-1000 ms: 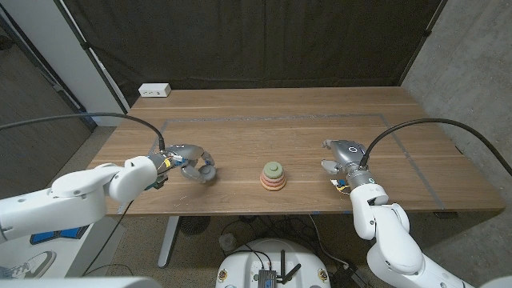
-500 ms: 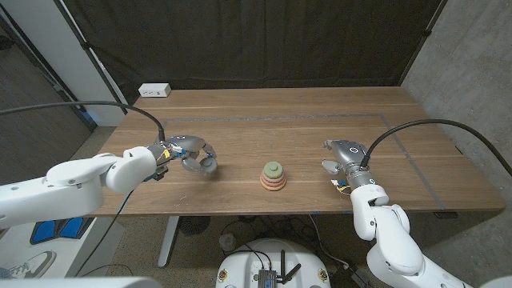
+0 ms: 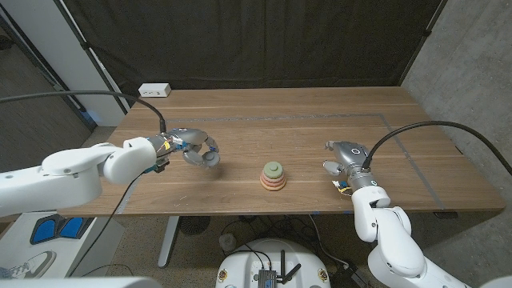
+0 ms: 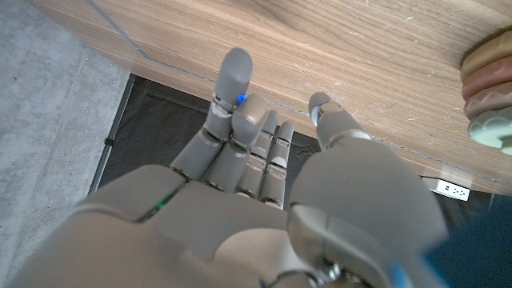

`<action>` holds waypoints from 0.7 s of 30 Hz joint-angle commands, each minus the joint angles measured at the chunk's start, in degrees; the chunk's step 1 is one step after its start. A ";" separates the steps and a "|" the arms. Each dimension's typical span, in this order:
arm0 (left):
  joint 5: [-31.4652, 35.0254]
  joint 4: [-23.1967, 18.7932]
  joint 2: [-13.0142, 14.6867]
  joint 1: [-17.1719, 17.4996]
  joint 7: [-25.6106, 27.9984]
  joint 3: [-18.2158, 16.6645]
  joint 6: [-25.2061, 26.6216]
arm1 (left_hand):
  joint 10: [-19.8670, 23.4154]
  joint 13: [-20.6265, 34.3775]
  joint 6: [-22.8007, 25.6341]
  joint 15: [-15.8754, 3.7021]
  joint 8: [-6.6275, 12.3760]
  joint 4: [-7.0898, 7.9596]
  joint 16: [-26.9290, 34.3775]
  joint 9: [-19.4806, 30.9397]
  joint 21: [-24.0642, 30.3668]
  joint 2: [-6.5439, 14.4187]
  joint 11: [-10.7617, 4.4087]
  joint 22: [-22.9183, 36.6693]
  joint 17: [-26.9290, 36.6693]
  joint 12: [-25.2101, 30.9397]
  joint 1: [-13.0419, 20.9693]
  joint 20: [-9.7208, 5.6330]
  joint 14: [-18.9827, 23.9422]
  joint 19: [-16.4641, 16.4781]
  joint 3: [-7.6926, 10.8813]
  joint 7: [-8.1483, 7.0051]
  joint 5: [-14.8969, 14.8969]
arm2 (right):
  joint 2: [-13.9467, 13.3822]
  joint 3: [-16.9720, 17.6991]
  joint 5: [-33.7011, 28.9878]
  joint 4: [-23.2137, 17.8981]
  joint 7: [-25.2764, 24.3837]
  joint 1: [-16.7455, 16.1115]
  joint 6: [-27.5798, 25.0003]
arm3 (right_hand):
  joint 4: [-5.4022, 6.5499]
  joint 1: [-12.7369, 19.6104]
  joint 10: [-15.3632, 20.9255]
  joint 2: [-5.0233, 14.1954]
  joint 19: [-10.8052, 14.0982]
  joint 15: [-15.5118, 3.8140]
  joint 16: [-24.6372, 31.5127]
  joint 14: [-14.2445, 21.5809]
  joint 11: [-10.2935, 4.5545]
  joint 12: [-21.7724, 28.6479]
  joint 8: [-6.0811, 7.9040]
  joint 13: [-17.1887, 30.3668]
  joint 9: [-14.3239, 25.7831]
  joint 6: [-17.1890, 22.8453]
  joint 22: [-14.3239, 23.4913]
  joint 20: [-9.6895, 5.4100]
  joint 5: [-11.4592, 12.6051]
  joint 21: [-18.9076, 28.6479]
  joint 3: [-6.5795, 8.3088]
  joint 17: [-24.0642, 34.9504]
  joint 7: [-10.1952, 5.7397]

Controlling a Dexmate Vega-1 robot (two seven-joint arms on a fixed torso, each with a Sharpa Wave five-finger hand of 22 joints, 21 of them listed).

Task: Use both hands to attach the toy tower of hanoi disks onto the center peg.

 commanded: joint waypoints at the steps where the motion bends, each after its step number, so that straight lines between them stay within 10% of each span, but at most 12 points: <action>1: 1.49 0.39 -2.55 -3.96 -1.89 2.06 -2.90 | 4.52 0.98 0.64 -1.44 -0.12 0.28 0.54 0.23 0.19 0.49 -3.67 0.22 0.10 0.38 0.17 -7.20 0.49 0.61 -0.19 0.13 0.50 | -0.41 -0.07 0.47 -0.26 -0.82 -0.28 -0.69 | 0.01 0.02 0.43 0.46 0.32 -1.83 0.29 0.55 -0.08 0.02 0.20 0.12 0.26 0.32 0.03 -3.69 0.25 0.07 0.51 0.20 -0.04; 21: 5.97 3.68 -9.98 -10.49 -6.55 6.18 -12.51 | 5.21 1.40 1.26 -1.45 -0.37 0.24 0.62 0.42 0.32 0.72 -3.87 0.35 0.05 0.18 0.49 -7.25 0.66 0.85 -0.32 0.05 0.66 | -0.64 -0.66 -0.07 -0.63 -0.99 -0.21 -1.65 | 0.03 -0.05 0.46 0.44 0.43 -1.82 0.42 0.55 -0.07 -0.03 0.12 0.21 0.26 0.30 0.01 -3.70 0.36 -0.03 0.65 0.16 -0.11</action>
